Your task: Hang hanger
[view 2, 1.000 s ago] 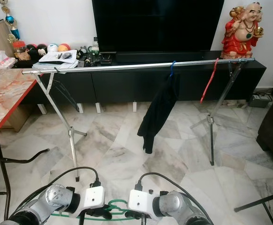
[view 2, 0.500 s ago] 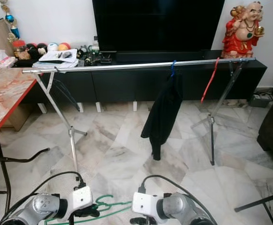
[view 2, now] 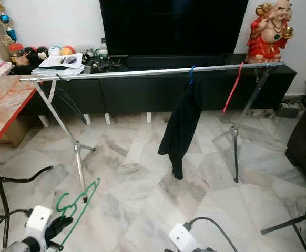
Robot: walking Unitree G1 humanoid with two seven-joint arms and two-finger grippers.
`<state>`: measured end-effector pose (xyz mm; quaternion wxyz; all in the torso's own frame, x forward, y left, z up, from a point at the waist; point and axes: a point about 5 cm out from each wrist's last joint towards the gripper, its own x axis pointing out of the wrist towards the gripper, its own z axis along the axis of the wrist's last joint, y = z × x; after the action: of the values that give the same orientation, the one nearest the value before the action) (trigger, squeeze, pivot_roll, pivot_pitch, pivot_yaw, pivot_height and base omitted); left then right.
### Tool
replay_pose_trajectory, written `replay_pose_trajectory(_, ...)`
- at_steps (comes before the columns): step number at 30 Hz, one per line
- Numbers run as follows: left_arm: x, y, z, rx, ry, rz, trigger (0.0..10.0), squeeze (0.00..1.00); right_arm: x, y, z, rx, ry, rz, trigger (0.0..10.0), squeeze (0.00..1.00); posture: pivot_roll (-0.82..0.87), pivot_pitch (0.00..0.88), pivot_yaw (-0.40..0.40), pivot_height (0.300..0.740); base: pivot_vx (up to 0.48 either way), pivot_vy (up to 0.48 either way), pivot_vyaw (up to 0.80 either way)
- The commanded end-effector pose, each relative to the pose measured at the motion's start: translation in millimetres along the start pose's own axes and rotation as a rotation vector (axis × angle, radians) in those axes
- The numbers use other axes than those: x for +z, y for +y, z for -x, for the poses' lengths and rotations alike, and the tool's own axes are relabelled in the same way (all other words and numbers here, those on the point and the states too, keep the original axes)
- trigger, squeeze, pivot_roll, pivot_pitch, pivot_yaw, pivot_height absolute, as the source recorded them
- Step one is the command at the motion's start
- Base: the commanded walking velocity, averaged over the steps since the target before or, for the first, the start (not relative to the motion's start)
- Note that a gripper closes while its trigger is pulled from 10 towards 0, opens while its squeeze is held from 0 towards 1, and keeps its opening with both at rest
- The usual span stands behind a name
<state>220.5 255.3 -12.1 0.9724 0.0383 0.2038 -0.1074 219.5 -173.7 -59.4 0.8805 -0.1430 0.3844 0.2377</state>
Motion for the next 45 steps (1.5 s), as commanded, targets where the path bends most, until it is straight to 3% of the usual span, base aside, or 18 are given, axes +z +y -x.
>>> replay_pose_trajectory(1,5,1.9,6.5,0.055,-0.074,0.036,10.0,0.0,-16,-2.2,3.3,-0.152,0.018,-0.229,10.0,0.0,0.12,0.016,0.027,0.74,0.0,0.0,0.0)
replay_pose_trajectory(2,6,1.3,8.2,0.064,-0.088,0.044,10.0,0.0,-20,-2.4,4.1,-0.186,0.026,-0.273,10.0,0.0,0.12,0.015,0.027,0.74,0.0,0.0,0.0)
replay_pose_trajectory(5,10,-2.5,16.8,0.09,-0.132,0.052,10.0,0.0,-44,-1.8,12.1,-0.361,0.073,-0.521,10.0,0.0,0.14,0.008,0.025,0.74,0.0,0.0,0.0)
replay_pose_trajectory(7,14,-5.1,21.1,0.103,-0.157,0.057,10.0,0.0,-59,0.3,18.2,-0.46,0.112,-0.59,10.0,0.0,0.15,0.003,0.025,0.74,0.0,0.0,0.0)
replay_pose_trajectory(11,16,-7.5,23.7,0.108,-0.171,0.061,10.0,0.0,-70,4.6,22.6,-0.492,0.127,-0.648,10.0,0.0,0.14,0.0,0.036,0.74,0.0,0.0,0.0)
replay_pose_trajectory(17,23,-13.4,29.6,0.093,-0.171,0.054,10.0,0.0,-73,-1.8,30.0,-0.513,0.056,-0.553,10.0,0.0,0.12,0.0,0.051,0.74,0.0,0.0,0.0)
replay_pose_trajectory(26,25,-14.4,32.6,0.064,-0.145,0.024,10.0,0.0,-86,-9.7,47.7,-0.576,-0.055,-0.561,10.0,0.0,0.09,0.0,0.069,0.74,0.0,0.0,0.0)
replay_pose_trajectory(31,29,-15.4,32.9,0.064,-0.143,0.022,10.0,0.0,-88,-7.1,48.8,-0.56,-0.038,-0.507,10.0,0.0,0.1,0.0,0.072,0.74,0.0,0.0,0.0)
replay_pose_trajectory(38,28,-18.6,33.2,0.068,-0.14,0.027,10.0,0.0,-106,16.1,48.6,-0.506,0.064,-0.553,10.0,0.0,0.1,0.0,0.069,0.74,0.0,0.0,0.0)
replay_pose_trajectory(45,28,-12.1,38.5,0.087,-0.14,0.036,10.0,0.0,-112,21.4,49.6,-0.49,0.099,-0.572,10.0,0.0,0.11,0.0,0.063,0.74,0.0,0.0,0.0)
